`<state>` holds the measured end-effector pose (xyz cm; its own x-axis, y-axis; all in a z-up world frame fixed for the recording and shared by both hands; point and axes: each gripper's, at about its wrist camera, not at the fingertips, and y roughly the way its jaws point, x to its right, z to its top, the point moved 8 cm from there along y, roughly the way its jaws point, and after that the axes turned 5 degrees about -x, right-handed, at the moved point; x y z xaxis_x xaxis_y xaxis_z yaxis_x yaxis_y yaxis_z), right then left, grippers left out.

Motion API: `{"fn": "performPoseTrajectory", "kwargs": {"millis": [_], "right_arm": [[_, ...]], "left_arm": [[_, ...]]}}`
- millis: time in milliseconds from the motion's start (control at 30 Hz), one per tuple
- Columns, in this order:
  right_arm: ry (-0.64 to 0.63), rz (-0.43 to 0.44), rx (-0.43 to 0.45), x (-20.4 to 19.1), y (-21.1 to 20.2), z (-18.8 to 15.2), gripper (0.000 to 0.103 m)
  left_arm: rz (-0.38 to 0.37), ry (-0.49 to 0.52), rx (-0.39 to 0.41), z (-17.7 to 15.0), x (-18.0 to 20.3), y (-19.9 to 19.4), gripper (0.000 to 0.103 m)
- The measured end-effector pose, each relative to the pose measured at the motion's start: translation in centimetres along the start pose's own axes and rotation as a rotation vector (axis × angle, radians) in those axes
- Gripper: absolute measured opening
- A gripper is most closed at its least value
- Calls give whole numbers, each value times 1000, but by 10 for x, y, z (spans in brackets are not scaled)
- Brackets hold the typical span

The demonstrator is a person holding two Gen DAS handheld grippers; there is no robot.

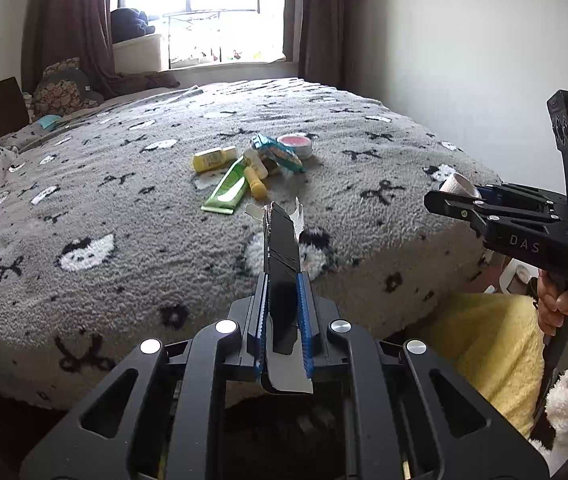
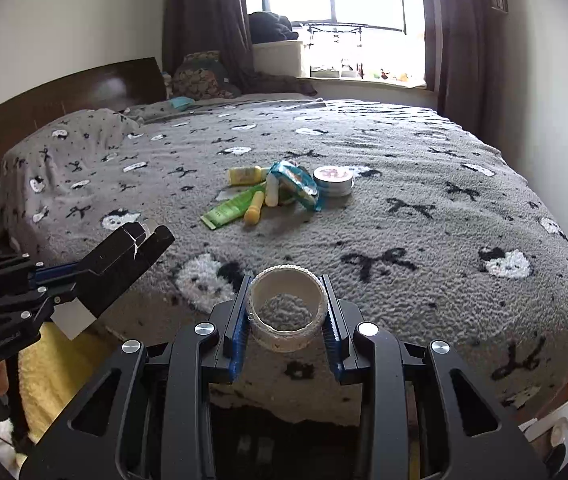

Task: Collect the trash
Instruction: 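Carry the box and tape roll down below the bed edge with both tools, then open both tools to drop the box and tape roll into the bin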

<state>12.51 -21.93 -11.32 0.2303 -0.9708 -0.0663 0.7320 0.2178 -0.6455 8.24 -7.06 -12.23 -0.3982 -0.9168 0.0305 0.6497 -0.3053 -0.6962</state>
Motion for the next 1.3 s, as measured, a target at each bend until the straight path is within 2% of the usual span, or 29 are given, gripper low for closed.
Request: {"fn": "performPoseTrajectory", "kwargs": {"millis": [233,467,667,1033,1300], "right_arm": [[43,41,-77,-10,16,-41,33],[68,35,-181,-15,49,-79,33],[82,27,-277,-18,80,-108,33],[86,8,-425,-24,125,-158,33],[105,38,-526,-33,149,-193,33]], "left_arm": [[-52,-30,-131,-63,9,27,13],[-61,6,-268,-109,19,65,13],[-77,5,-371,-136,21,96,13],[-122,-69,-545,-187,16,146,13],[-144,-90,-602,-203,21,162,14]]}}
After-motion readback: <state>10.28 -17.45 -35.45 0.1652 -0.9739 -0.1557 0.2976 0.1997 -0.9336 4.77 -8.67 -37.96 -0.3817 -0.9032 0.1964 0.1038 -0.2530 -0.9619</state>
